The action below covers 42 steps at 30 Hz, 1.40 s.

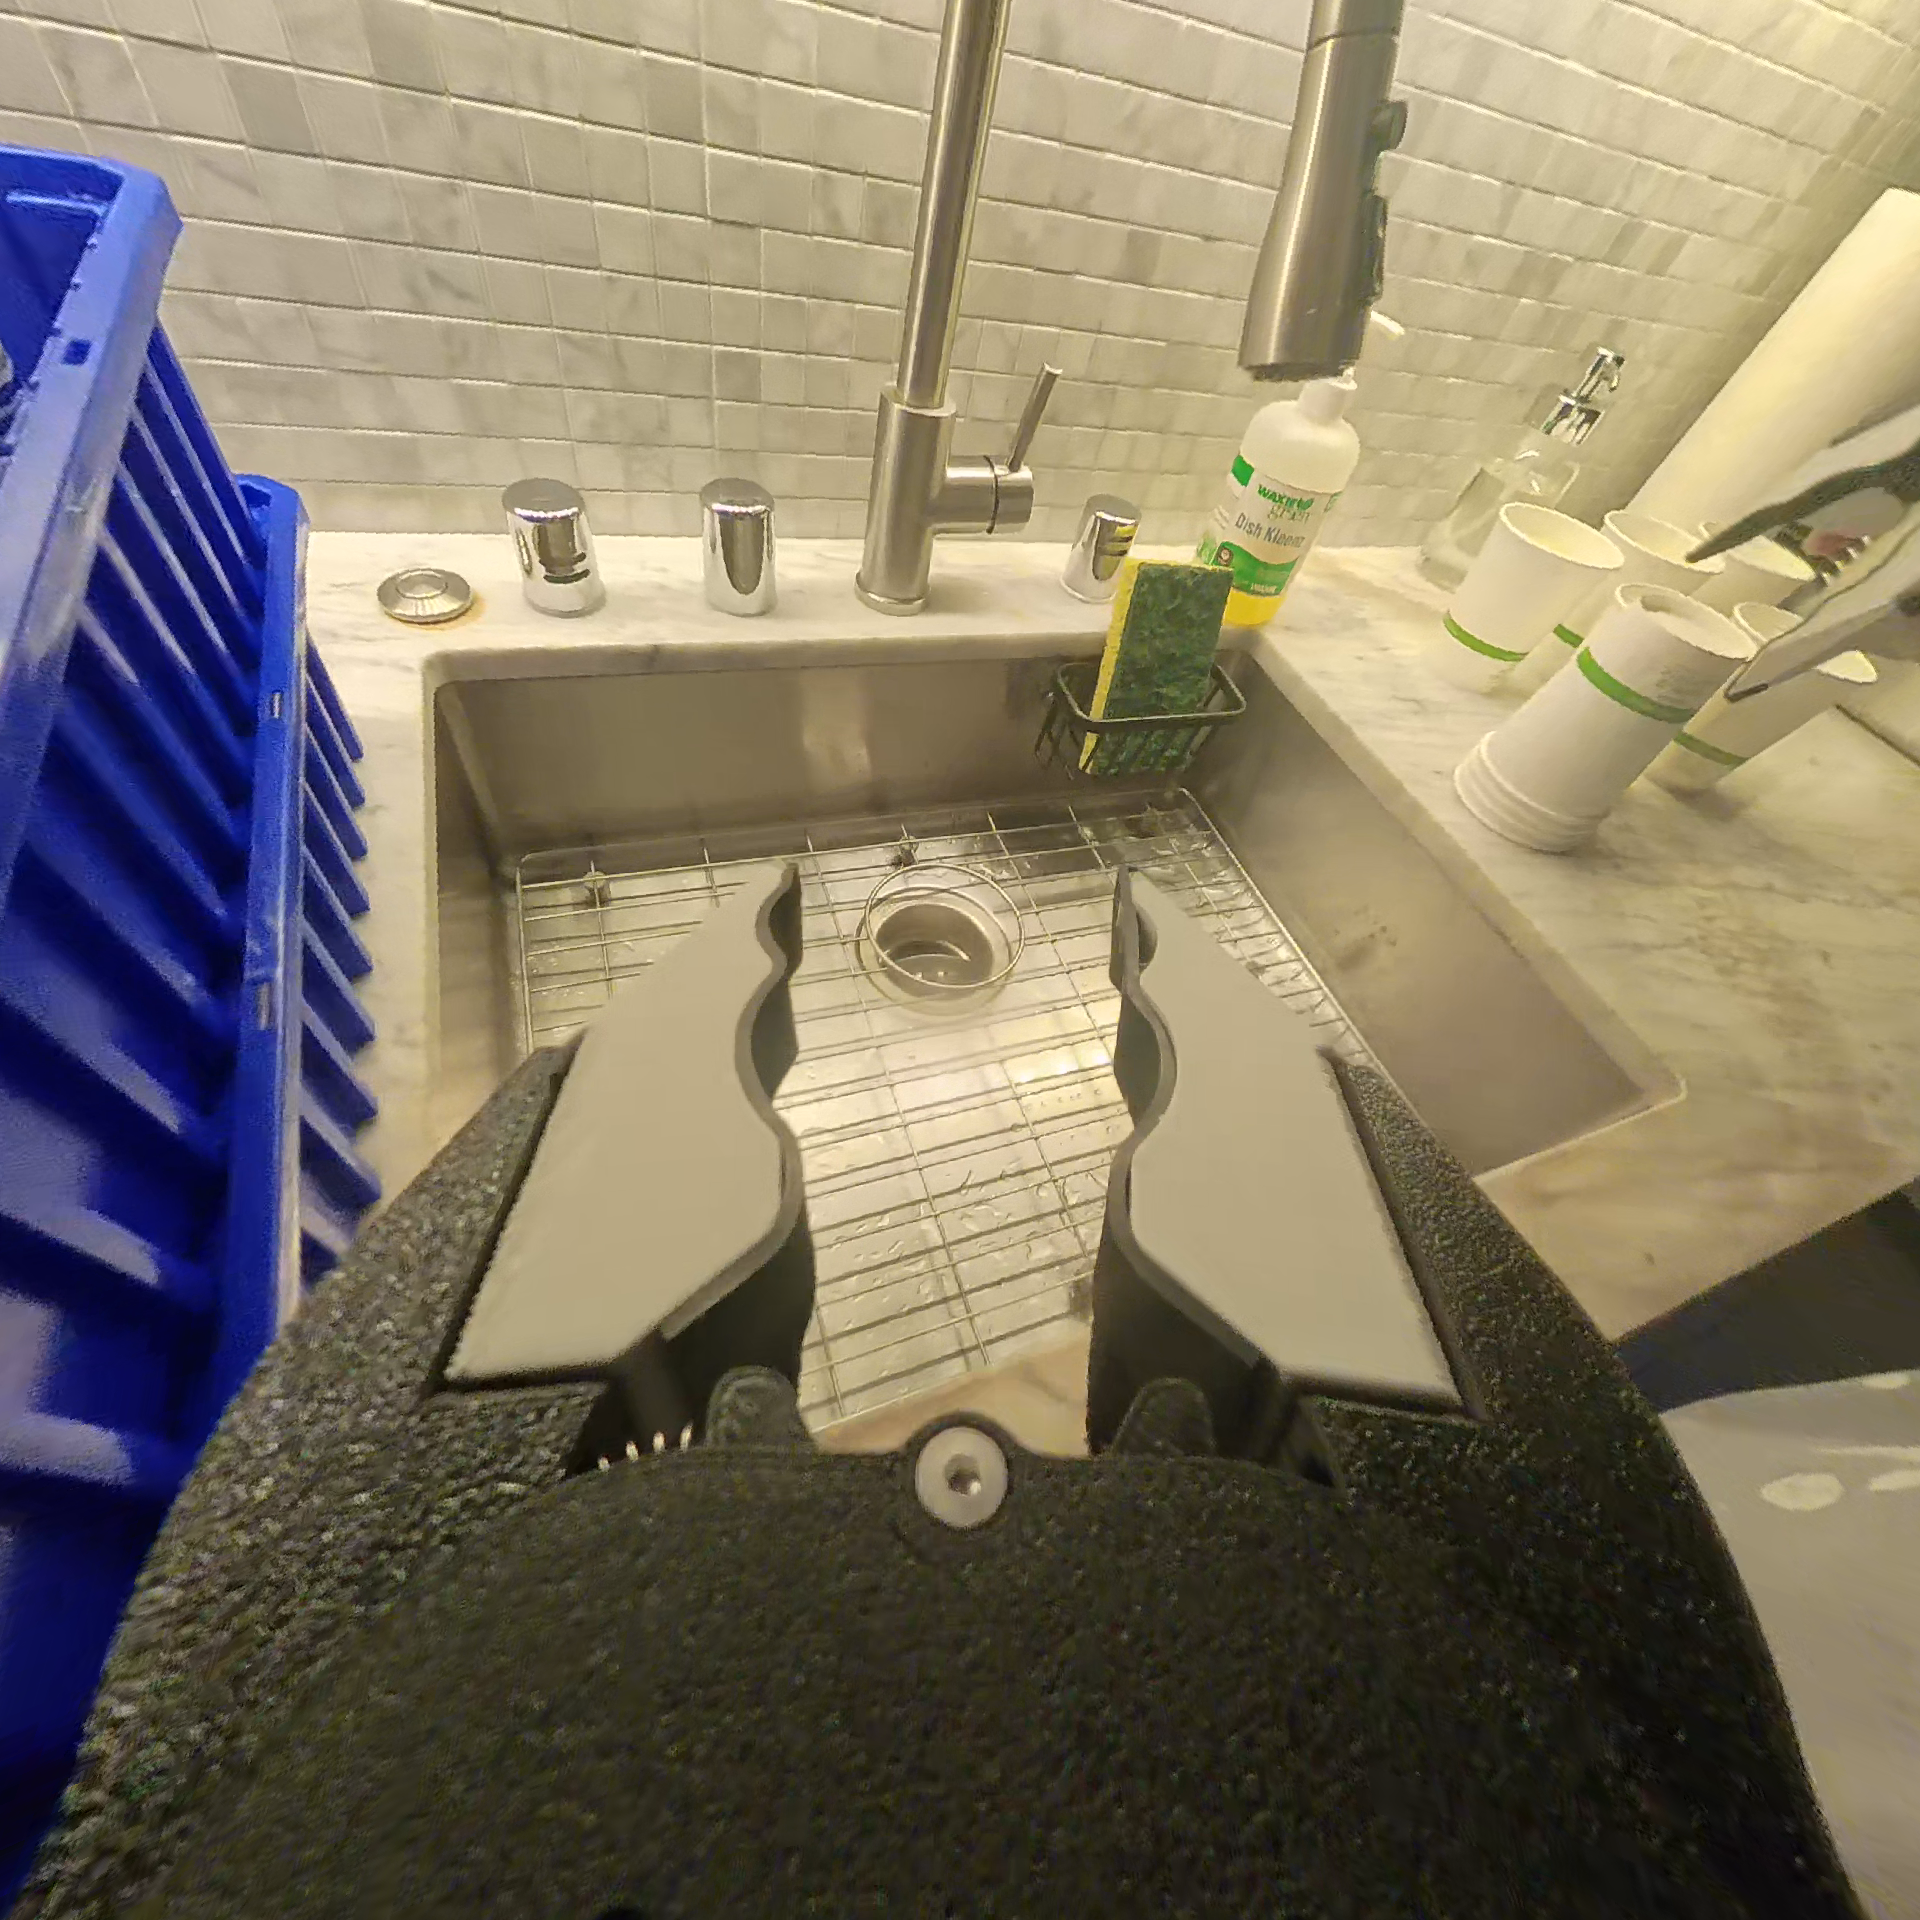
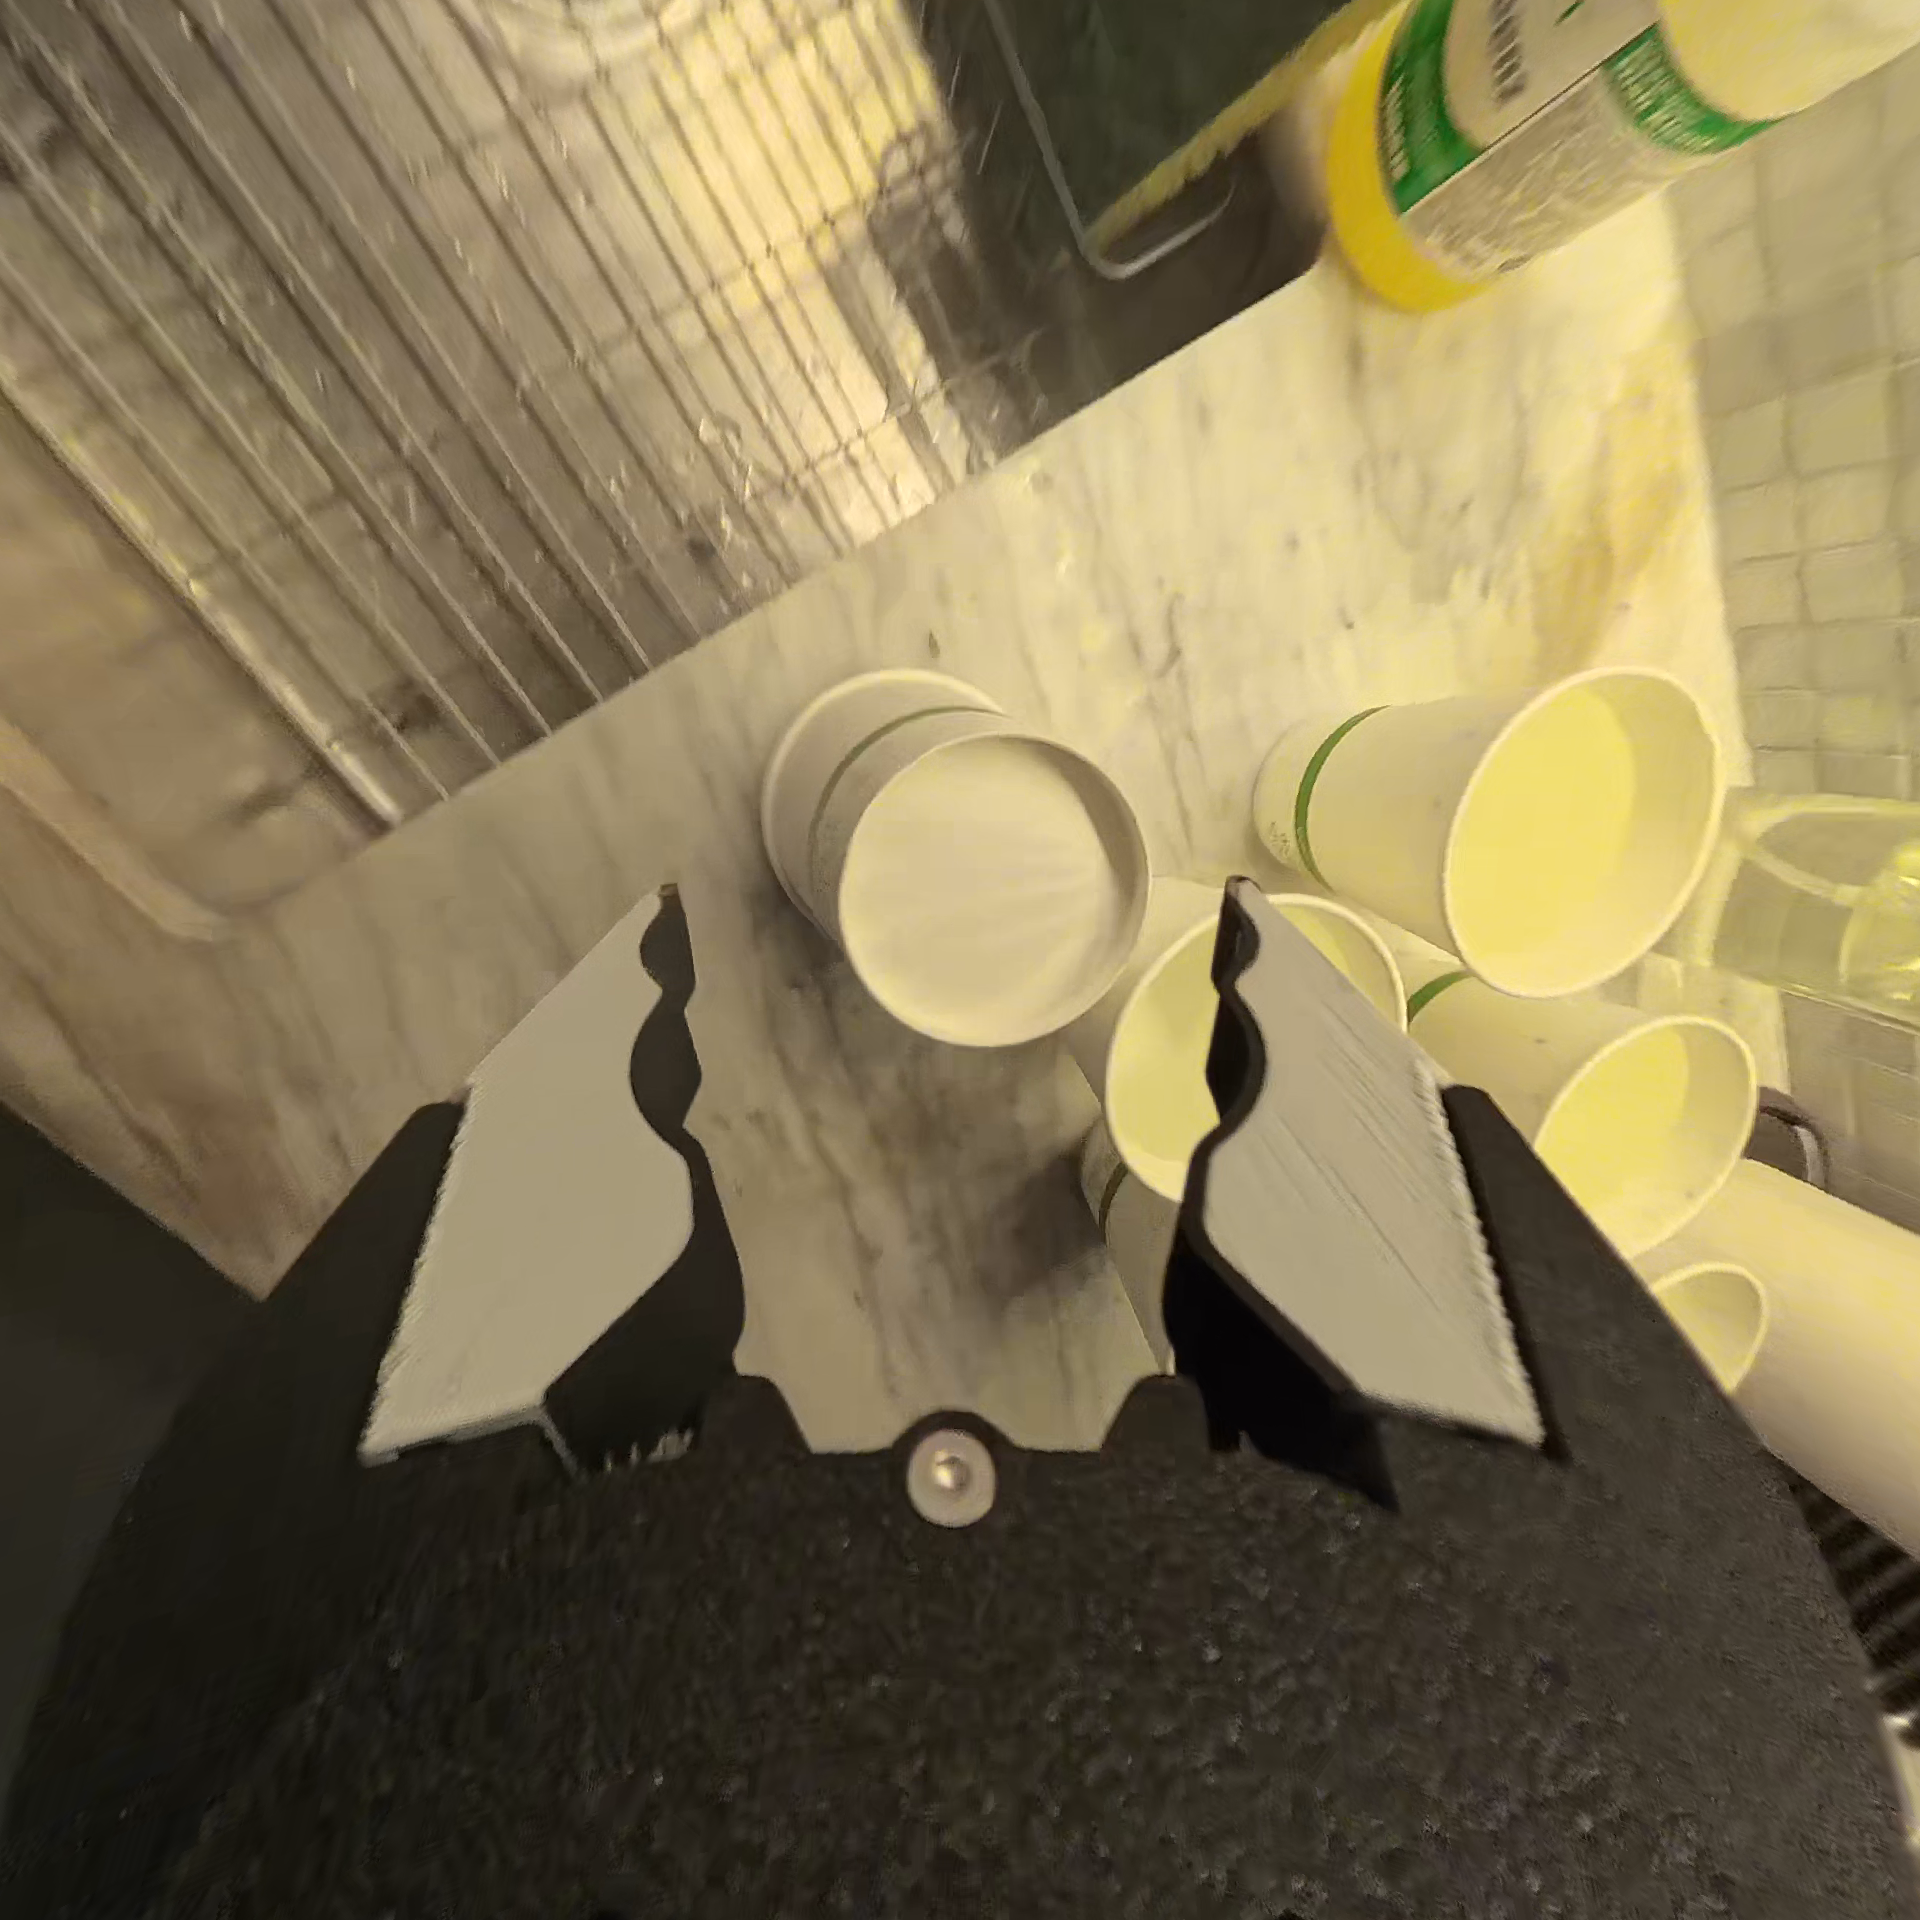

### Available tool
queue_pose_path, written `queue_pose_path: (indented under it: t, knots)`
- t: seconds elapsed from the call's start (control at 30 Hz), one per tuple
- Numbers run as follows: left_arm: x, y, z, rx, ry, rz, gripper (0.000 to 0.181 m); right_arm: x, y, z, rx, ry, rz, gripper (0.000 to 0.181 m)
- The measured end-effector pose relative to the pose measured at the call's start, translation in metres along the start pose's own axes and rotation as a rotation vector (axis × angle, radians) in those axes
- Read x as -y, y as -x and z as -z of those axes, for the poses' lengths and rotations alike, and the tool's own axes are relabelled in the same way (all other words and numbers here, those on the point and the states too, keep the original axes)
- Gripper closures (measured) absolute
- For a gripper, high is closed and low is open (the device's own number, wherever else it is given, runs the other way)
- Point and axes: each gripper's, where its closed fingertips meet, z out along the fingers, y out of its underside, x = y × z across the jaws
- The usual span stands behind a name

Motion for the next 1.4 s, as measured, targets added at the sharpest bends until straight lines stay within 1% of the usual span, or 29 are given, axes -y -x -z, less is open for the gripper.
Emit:
queue_pose_path:
  t: [0.07,0.13,0.2,0.3,0.57,0.77,1.0,1.17,1.3,1.4]
  knots:
    - [-0.003,0.002,0.004,0.006,0.0,0.005,0.122,-0.008,-0.001,-0.011,0.058,0.089,0.038,0.081]
    - [-0.006,0.001,0.006,0.023,-0.004,0.017,0.123,-0.013,-0.005,-0.02,0.095,0.135,0.071,0.084]
    - [-0.012,-0.003,0.006,0.046,-0.007,0.048,0.123,-0.013,-0.003,-0.023,0.151,0.153,0.088,0.092]
    - [-0.019,-0.015,0.001,0.079,-0.018,0.1,0.123,-0.013,-0.004,-0.022,0.198,0.164,0.135,0.108]
    - [-0.033,-0.06,-0.018,0.099,-0.043,0.158,0.125,-0.01,-0.011,-0.014,0.247,0.145,0.2,0.11]
    - [-0.033,-0.072,-0.021,0.098,-0.043,0.156,0.125,-0.007,-0.011,-0.003,0.244,0.131,0.238,0.11]
    - [-0.029,-0.071,-0.019,0.082,-0.027,0.129,0.126,-0.002,-0.014,0.021,0.214,0.122,0.242,0.11]
    - [-0.027,-0.069,-0.016,0.067,-0.024,0.116,0.126,0.002,-0.013,0.049,0.19,0.093,0.223,0.11]
    - [-0.029,-0.068,-0.013,0.057,-0.012,0.108,0.126,0.011,-0.01,0.089,0.138,-0.024,0.176,0.11]
    - [-0.03,-0.072,-0.013,0.035,0.003,0.085,0.126,0.015,-0.001,0.12,0.12,-0.202,0.069,0.11]
